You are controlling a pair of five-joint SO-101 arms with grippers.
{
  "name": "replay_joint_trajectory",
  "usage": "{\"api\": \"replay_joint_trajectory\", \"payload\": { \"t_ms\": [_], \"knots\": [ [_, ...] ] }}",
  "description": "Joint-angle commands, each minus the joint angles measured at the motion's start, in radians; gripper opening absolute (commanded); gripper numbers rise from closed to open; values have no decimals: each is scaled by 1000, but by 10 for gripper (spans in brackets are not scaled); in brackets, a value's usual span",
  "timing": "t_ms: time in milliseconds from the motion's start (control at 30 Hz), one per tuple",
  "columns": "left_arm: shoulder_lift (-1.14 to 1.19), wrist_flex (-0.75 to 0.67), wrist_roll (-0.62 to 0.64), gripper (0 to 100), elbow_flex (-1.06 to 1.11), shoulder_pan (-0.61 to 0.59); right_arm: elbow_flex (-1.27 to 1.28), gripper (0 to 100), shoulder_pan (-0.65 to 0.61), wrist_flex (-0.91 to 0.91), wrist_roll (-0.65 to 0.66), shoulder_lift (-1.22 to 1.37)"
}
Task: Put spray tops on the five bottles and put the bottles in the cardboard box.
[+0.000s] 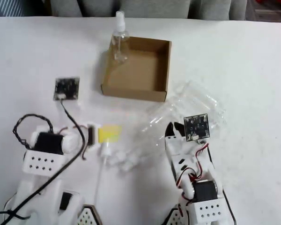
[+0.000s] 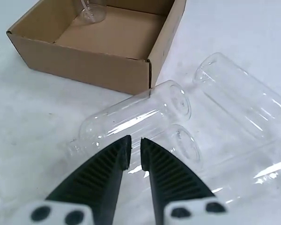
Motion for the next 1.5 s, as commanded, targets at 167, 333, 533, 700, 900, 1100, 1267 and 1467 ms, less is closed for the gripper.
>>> {"api": "replay_joint_trajectory", "payload": {
  "t_ms": [167, 333, 533, 700, 900, 1100, 1267, 1467],
  "knots": [
    [-56, -275, -143, 407, 282, -202, 23, 18, 12, 2, 12, -19],
    [-51, -407, -155, 236, 345, -243, 23, 18, 12, -4, 12, -19],
    [-50, -523, -325, 67, 391, -255, 2, 18, 64, -5, 12, -21],
    [-50, -560, -356, 25, 396, -251, -31, 18, 130, 1, 14, -21],
    [-48, -554, -362, 23, 390, -251, -120, 16, 217, 19, 14, -10],
    [-24, -532, -361, 23, 356, -292, -302, 16, 203, 185, 12, -10],
    [186, -546, -362, 23, 261, -294, -393, 17, 194, 209, 14, -5],
    [507, -528, -358, 23, 60, -369, -569, 18, 194, 298, 166, 239]
  ]
}}
